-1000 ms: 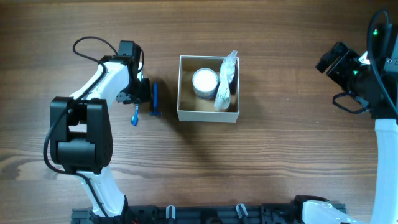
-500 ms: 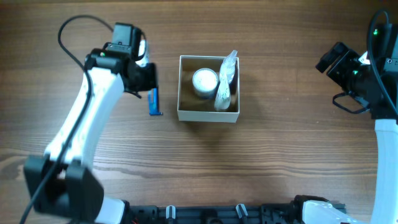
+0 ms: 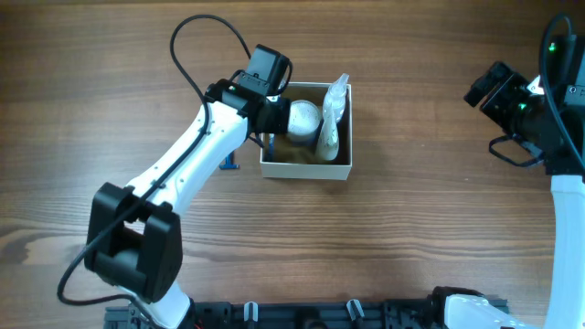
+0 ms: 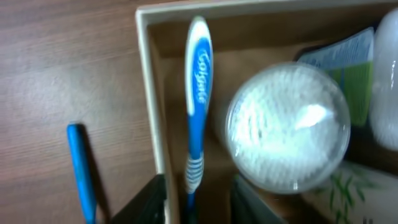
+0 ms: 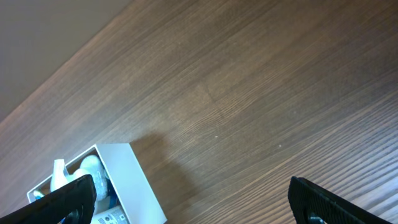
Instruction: Pack container
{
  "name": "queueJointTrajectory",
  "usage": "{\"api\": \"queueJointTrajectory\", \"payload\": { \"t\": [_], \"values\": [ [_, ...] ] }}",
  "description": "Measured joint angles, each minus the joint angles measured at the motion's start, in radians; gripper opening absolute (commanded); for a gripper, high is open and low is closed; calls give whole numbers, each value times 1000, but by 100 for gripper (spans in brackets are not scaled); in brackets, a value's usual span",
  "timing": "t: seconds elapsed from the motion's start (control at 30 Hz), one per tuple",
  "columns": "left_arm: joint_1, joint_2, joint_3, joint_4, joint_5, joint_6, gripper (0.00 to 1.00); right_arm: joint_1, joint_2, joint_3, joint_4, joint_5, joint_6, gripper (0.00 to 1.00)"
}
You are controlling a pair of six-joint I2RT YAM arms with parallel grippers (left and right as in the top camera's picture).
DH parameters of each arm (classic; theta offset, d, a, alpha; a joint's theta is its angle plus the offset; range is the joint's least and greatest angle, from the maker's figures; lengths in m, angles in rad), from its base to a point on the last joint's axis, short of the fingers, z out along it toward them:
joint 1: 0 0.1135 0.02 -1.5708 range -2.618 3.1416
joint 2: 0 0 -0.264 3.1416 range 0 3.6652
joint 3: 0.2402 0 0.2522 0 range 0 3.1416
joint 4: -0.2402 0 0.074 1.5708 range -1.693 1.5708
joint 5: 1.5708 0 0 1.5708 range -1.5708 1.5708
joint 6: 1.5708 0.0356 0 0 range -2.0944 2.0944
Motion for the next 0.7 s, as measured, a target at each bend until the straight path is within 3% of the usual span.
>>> {"api": "queueJointTrajectory", "payload": {
  "t": [0.23,0.3,0.4,0.57,0.63,0.67,0.7],
  "values": [
    [73,-227,10,-220,-60,1,52,0,0,0,0,0,0,100],
    [149,-201,-23,-203,-74,-11,43,0,0,0,0,0,0,100],
    [237,-99,-105,-125,-49,-29,42,0,0,0,1,0,0,100],
    [262,108,-148,-23,49,2,58,0,0,0,0,0,0,100],
    [262,152,-148,-2,61,22,59,0,0,0,0,0,0,100],
    [262,170,-146,4,63,31,52,0,0,0,0,0,0,100],
    [262,171,-145,12,68,35,33,0,0,0,0,0,0,100]
  ]
}}
